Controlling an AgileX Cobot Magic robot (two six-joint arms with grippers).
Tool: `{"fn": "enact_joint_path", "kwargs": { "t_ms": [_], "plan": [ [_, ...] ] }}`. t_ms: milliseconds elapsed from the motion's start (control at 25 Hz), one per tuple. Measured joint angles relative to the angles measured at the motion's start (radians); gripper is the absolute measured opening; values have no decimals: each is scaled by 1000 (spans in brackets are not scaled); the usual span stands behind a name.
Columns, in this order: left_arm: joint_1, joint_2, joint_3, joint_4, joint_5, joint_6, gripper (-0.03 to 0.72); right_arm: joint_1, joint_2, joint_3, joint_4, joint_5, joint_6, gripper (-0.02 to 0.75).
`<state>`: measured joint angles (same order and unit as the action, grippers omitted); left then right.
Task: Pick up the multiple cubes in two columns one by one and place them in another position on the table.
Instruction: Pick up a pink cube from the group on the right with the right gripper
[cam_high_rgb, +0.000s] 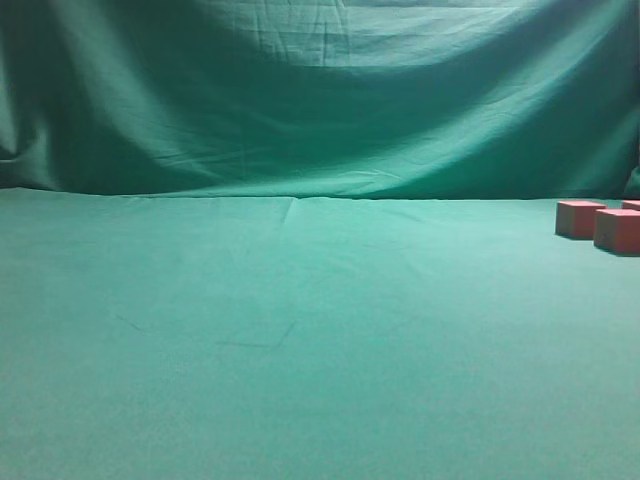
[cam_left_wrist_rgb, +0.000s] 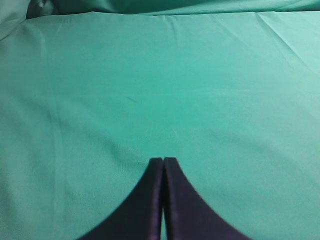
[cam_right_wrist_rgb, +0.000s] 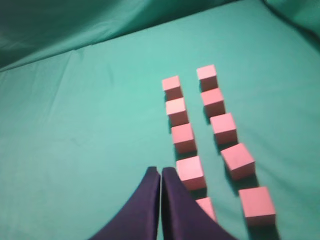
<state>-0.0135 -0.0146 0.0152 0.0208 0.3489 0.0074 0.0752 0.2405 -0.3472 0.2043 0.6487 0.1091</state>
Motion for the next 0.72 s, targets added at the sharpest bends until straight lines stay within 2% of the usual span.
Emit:
{"fn": "enact_joint_path", "kwargs": {
  "t_ms": [160,320,480,720],
  "plan": [
    [0,0,0,0,0,0,0,0,26,-39,89,21,-119,0],
    [0,0,0,0,0,0,0,0,63,-76,112,58,-233,0],
    [0,0,0,0,0,0,0,0,173,-148,97,176,-251,0],
    [0,0,0,0,0,0,0,2,408,-266,0,382,-254,0]
  ]
}}
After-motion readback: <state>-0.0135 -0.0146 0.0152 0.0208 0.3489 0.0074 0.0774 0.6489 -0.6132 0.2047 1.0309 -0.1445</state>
